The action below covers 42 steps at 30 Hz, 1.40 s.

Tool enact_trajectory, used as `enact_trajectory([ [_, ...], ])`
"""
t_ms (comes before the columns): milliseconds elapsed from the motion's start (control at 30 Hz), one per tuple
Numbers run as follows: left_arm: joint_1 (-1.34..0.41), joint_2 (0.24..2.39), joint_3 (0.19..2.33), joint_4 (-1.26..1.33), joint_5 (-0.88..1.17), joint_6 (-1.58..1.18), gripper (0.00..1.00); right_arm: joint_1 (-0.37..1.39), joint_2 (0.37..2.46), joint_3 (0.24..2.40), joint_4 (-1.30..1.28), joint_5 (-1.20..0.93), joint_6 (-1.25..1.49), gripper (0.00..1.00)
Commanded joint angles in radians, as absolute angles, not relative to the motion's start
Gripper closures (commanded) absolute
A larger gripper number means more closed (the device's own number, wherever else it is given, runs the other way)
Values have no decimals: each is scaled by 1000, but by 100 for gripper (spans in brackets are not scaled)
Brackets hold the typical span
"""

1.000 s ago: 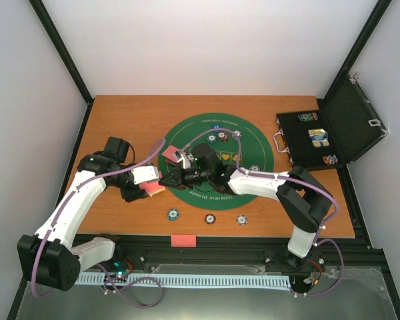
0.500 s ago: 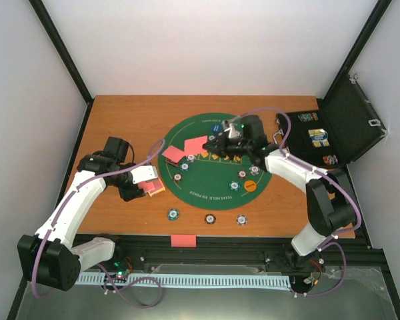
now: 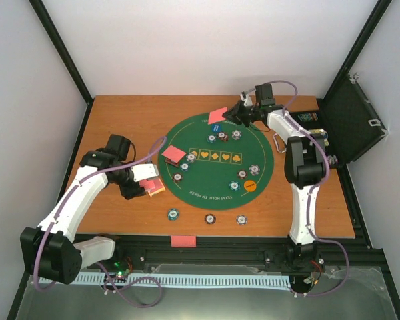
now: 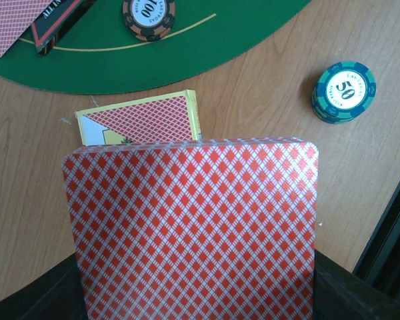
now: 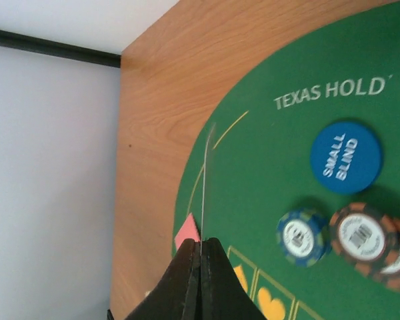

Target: Distribute texas hold em gaming equipment

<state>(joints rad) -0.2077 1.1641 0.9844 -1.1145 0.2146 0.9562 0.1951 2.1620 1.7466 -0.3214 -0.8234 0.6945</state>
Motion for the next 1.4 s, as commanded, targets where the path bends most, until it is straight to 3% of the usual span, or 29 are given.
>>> enact_trajectory([
  [0,-202,1176,1044,-1101,234,933,99,198,2312,1904,-439,-839,677,97],
  [367,-202,1170,1038,-1106,239,932,99,223,2582,2260,-539,-816,720,97],
  [400,-202,1171,1039,-1106,239,930,99,225,2598,2290,-563,-808,718,94],
  [467,-202,1172,1041,-1109,242,927,99,227,2616,2327,-596,-792,715,74],
  [600,-202,1170,1042,-1111,244,924,99,226,2580,2325,-650,-728,678,56],
  [700,-202,1166,1041,-1115,242,922,99,223,2528,2325,-726,-670,635,50],
  [767,-202,1162,1041,-1115,241,922,99,224,2478,2310,-771,-619,601,40],
  [800,-202,1160,1041,-1115,240,920,99,224,2446,2288,-784,-589,586,35],
  [1000,-202,1154,1044,-1121,243,913,99,236,2156,1942,-683,-532,549,29],
  [1367,-202,1166,1047,-1118,254,905,99,551,1617,1227,-237,-576,727,24],
])
